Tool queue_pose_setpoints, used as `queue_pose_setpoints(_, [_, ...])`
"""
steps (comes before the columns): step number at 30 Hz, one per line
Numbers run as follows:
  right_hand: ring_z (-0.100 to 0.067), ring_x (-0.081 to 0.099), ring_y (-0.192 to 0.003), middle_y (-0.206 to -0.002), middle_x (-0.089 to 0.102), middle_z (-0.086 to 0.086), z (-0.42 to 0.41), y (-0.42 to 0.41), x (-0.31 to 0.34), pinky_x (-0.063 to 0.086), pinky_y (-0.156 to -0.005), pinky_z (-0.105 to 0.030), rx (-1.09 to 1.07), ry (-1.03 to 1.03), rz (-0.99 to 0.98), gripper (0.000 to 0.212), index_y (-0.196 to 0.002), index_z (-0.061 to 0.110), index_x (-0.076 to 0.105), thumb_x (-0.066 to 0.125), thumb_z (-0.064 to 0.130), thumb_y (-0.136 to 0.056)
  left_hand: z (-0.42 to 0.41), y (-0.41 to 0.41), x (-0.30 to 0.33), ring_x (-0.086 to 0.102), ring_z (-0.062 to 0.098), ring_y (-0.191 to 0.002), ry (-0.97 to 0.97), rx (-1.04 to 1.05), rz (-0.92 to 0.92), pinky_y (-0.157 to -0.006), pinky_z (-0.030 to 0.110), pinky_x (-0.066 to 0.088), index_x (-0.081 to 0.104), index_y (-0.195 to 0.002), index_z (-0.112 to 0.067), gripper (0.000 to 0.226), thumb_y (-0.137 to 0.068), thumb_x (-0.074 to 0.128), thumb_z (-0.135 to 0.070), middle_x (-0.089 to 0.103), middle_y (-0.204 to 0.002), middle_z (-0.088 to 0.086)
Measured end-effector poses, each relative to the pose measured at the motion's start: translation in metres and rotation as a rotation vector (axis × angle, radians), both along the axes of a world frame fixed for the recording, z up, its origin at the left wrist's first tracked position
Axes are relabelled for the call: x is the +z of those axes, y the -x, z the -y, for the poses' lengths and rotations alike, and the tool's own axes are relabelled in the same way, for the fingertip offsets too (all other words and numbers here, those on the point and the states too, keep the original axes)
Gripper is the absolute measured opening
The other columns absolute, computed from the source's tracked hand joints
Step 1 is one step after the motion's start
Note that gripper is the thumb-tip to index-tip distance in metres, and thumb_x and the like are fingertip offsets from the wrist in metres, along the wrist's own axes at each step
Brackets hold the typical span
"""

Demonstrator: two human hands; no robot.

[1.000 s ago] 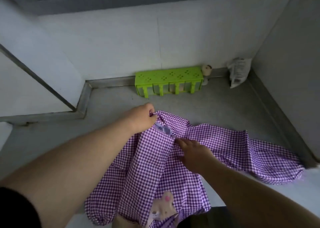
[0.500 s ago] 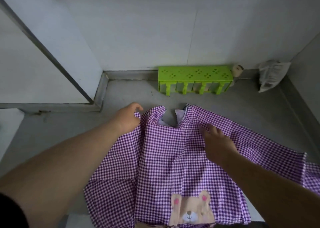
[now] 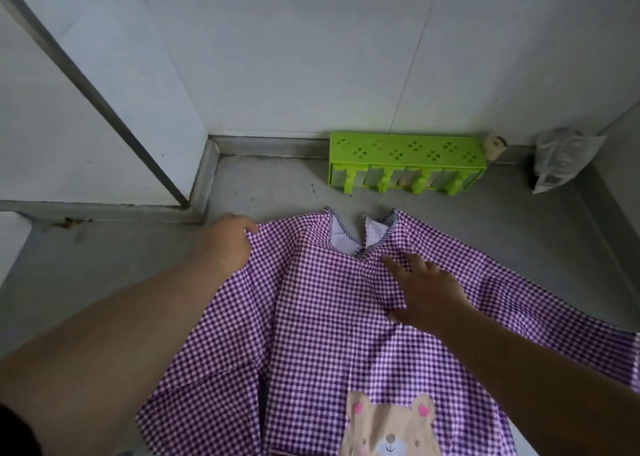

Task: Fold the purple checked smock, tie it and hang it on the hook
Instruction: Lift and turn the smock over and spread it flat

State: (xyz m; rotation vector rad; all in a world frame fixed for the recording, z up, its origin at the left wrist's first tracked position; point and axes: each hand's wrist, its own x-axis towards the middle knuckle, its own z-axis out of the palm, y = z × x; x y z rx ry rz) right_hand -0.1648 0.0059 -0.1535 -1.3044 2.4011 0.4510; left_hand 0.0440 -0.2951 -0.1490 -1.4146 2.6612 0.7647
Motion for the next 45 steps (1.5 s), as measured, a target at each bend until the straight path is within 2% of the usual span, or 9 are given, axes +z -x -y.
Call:
queue_pose_setpoints(7, [-0.037, 0.020, -0.151, -0.168, 0.007, -0.008, 0.001, 0.009, -0.003, 0.042, -0.110, -0.058, -0.043, -0.035, 0.089, 0.120, -0.158, 0.043, -0.003, 0.070, 0.078, -0.069, 0.017, 0.018, 0.014, 0.063, 0.029, -0.115, 0.221, 0.068, -0.149, -0.103, 0.044, 0.053, 0.075, -0.122, -0.022, 0.033, -0.104, 0.050, -0.010, 0.062, -0.131, 0.008])
queue_pose_setpoints(12, [-0.035, 0.027, -0.146, -0.162, 0.019, -0.010, 0.006, 0.010, -0.004, 0.047, -0.105, -0.056, -0.016, -0.027, 0.070, 0.125, -0.157, 0.047, -0.005, 0.072, 0.080, -0.064, 0.007, 0.015, 0.015, 0.042, 0.029, -0.139, 0.166, -0.261, 0.401, -0.118, 0.046, 0.037, 0.062, -0.138, -0.031, 0.039, -0.102, 0.054, -0.045, 0.040, -0.157, 0.006])
queue_pose_setpoints(14, [-0.034, 0.026, -0.145, -0.160, 0.019, -0.009, 0.007, 0.012, -0.006, 0.047, -0.105, -0.055, 0.009, -0.011, 0.073, 0.125, -0.156, 0.047, -0.005, 0.072, 0.080, -0.064, -0.010, 0.029, 0.014, 0.031, 0.028, -0.150, 0.170, -0.361, 0.288, -0.123, 0.048, 0.028, 0.053, -0.147, -0.029, 0.048, -0.102, 0.055, -0.046, 0.026, -0.168, 0.002])
queue_pose_setpoints(19, [-0.032, 0.020, -0.148, -0.164, 0.012, -0.007, 0.000, 0.015, -0.007, 0.040, -0.111, -0.053, 0.063, 0.026, 0.087, 0.119, -0.157, 0.049, -0.004, 0.070, 0.077, -0.069, -0.054, 0.096, 0.006, 0.043, 0.020, -0.142, 0.138, -0.693, 0.101, -0.120, 0.045, 0.034, 0.054, -0.142, -0.032, 0.042, -0.101, 0.055, -0.041, 0.047, -0.155, -0.008])
queue_pose_setpoints(25, [-0.033, 0.011, -0.152, -0.168, 0.004, -0.006, -0.003, 0.019, -0.012, 0.030, -0.116, -0.055, 0.059, 0.043, 0.118, 0.115, -0.155, 0.051, -0.007, 0.068, 0.075, -0.073, -0.078, 0.172, -0.016, 0.042, 0.028, -0.146, -0.041, -0.595, 0.097, -0.119, 0.053, 0.036, 0.045, -0.152, -0.039, 0.050, -0.103, 0.054, -0.042, 0.047, -0.161, -0.006])
queue_pose_setpoints(33, [-0.036, 0.005, -0.153, -0.169, -0.001, -0.005, -0.008, 0.022, -0.015, 0.025, -0.119, -0.058, 0.050, 0.073, 0.172, 0.111, -0.156, 0.051, -0.003, 0.070, 0.072, -0.075, -0.093, 0.198, -0.033, 0.062, 0.024, -0.111, 0.073, -0.670, 0.141, -0.098, 0.041, 0.052, 0.077, -0.117, -0.028, 0.021, -0.100, 0.065, -0.032, 0.069, -0.121, 0.000])
queue_pose_setpoints(36, [-0.037, 0.007, -0.153, -0.169, 0.000, -0.006, -0.011, 0.023, -0.014, 0.025, -0.119, -0.058, 0.054, 0.073, 0.168, 0.115, -0.156, 0.050, -0.004, 0.070, 0.075, -0.072, -0.085, 0.189, -0.033, 0.064, 0.024, -0.108, 0.094, -0.588, 0.091, -0.100, 0.040, 0.054, 0.079, -0.117, -0.025, 0.028, -0.093, 0.070, -0.015, 0.068, -0.121, 0.004])
queue_pose_setpoints(42, [-0.036, 0.018, -0.150, -0.167, 0.009, -0.005, -0.008, 0.027, -0.012, 0.036, -0.114, -0.055, 0.020, 0.062, 0.143, 0.136, -0.159, 0.040, -0.002, 0.075, 0.082, -0.056, -0.055, 0.123, -0.027, 0.055, 0.024, -0.131, 0.063, -0.509, 0.016, -0.111, 0.044, 0.048, 0.064, -0.134, -0.027, 0.040, -0.095, 0.068, -0.026, 0.046, -0.152, -0.001])
queue_pose_setpoints(45, [-0.036, 0.018, -0.150, -0.166, 0.009, -0.007, -0.004, 0.033, -0.009, 0.036, -0.115, -0.053, 0.003, 0.039, 0.125, 0.144, -0.161, 0.034, -0.003, 0.076, 0.084, -0.052, -0.047, 0.075, -0.018, 0.058, 0.023, -0.121, 0.212, -0.480, 0.036, -0.107, 0.044, 0.049, 0.068, -0.123, -0.028, 0.029, -0.094, 0.066, -0.034, 0.055, -0.140, -0.005])
